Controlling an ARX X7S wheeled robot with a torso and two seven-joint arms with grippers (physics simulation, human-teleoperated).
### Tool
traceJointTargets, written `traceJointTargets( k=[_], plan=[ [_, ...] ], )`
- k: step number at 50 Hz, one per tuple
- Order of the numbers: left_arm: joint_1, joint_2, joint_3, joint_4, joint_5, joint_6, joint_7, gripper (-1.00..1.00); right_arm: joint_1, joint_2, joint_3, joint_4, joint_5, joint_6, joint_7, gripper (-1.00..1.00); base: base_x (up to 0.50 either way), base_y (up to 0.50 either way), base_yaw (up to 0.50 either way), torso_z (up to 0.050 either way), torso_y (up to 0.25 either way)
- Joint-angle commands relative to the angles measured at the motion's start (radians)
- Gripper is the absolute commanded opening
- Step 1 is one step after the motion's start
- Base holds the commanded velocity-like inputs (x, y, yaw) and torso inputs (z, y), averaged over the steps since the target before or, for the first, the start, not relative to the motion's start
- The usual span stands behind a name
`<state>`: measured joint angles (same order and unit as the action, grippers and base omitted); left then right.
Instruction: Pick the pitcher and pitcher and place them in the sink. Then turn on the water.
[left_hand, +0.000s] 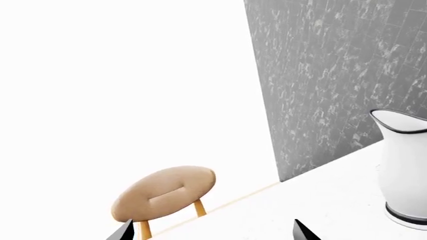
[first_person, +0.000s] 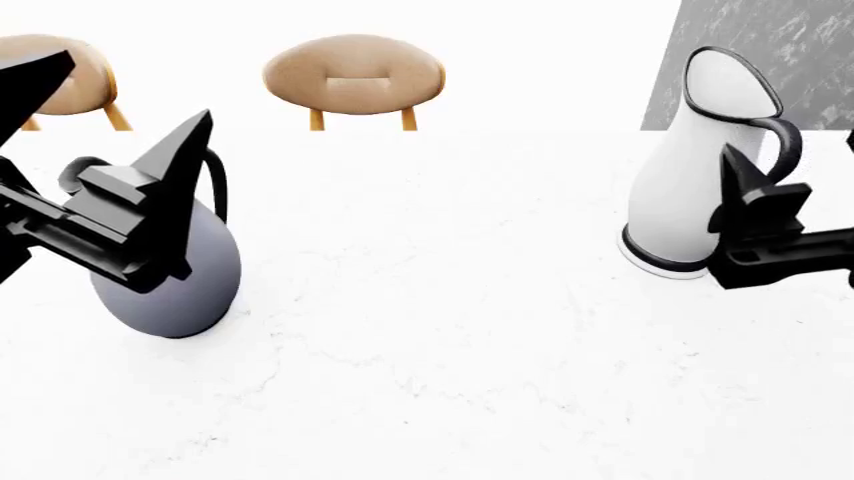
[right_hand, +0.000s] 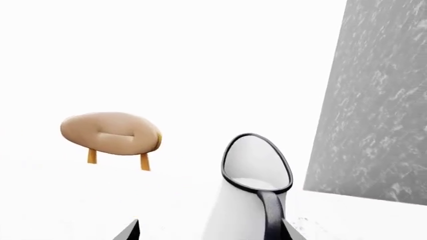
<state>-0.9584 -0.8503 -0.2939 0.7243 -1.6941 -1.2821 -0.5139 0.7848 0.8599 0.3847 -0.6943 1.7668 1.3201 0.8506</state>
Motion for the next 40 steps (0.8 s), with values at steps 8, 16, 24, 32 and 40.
traceJointTargets(
  k=[8,16,24,32,40],
  plan=[
    [0.017,-0.003,-0.001,0.006,0.025,0.011,0.018,1.00,0.004,0.031,-0.027,-0.003,-0.053,0.018,-0.021,1.00,0.00,0.00,0.00,0.000,0.000],
    [0.016,-0.007,0.006,0.005,0.023,0.016,0.014,1.00,-0.002,0.039,-0.027,-0.001,-0.066,0.015,-0.030,1.00,0.00,0.00,0.00,0.000,0.000],
    [0.014,-0.013,0.009,0.003,0.020,0.022,0.008,1.00,-0.058,0.032,0.005,0.004,-0.139,0.022,-0.094,1.00,0.00,0.00,0.00,0.000,0.000],
    [0.017,-0.013,0.015,0.005,0.030,0.025,0.016,1.00,-0.117,0.028,0.050,0.019,-0.230,0.011,-0.166,1.00,0.00,0.00,0.00,0.000,0.000],
    [0.022,-0.013,0.016,0.007,0.039,0.030,0.022,1.00,-0.147,0.019,0.064,0.031,-0.293,-0.013,-0.221,1.00,0.00,0.00,0.00,0.000,0.000]
  ],
)
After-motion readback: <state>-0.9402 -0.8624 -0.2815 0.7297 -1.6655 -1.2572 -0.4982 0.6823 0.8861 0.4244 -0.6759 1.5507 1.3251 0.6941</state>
